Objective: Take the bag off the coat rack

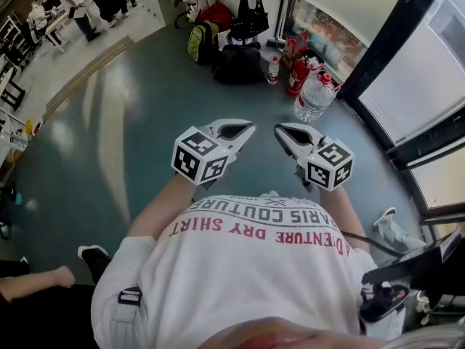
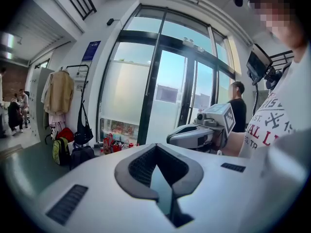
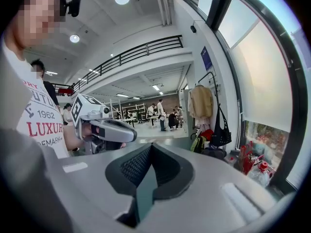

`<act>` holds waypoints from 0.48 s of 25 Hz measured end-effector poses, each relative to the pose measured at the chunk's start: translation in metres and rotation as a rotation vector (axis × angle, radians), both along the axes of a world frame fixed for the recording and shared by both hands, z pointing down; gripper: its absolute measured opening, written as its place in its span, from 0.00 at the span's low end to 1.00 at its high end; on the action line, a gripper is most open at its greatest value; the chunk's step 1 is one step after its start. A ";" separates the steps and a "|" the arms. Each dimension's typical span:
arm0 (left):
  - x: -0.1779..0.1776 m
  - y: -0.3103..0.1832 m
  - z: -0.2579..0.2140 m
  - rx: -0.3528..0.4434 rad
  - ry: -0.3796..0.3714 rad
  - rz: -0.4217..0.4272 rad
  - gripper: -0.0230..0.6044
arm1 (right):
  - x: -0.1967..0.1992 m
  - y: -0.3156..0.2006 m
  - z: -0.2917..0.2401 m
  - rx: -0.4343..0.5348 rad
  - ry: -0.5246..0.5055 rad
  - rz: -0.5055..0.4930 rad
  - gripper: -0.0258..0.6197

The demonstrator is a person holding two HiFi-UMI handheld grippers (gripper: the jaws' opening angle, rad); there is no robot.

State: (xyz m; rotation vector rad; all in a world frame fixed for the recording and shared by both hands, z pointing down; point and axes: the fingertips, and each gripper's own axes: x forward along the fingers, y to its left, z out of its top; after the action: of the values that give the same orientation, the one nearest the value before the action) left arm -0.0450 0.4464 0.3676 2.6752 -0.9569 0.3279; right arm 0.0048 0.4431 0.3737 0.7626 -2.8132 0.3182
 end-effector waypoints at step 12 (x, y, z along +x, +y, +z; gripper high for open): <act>0.002 0.000 0.010 -0.009 0.018 0.014 0.04 | 0.001 0.003 0.015 -0.031 -0.009 0.022 0.04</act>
State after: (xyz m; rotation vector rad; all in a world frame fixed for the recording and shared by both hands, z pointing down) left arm -0.0431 0.4468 0.3771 2.6736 -0.9292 0.3096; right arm 0.0057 0.4465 0.3890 0.7876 -2.8030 0.3691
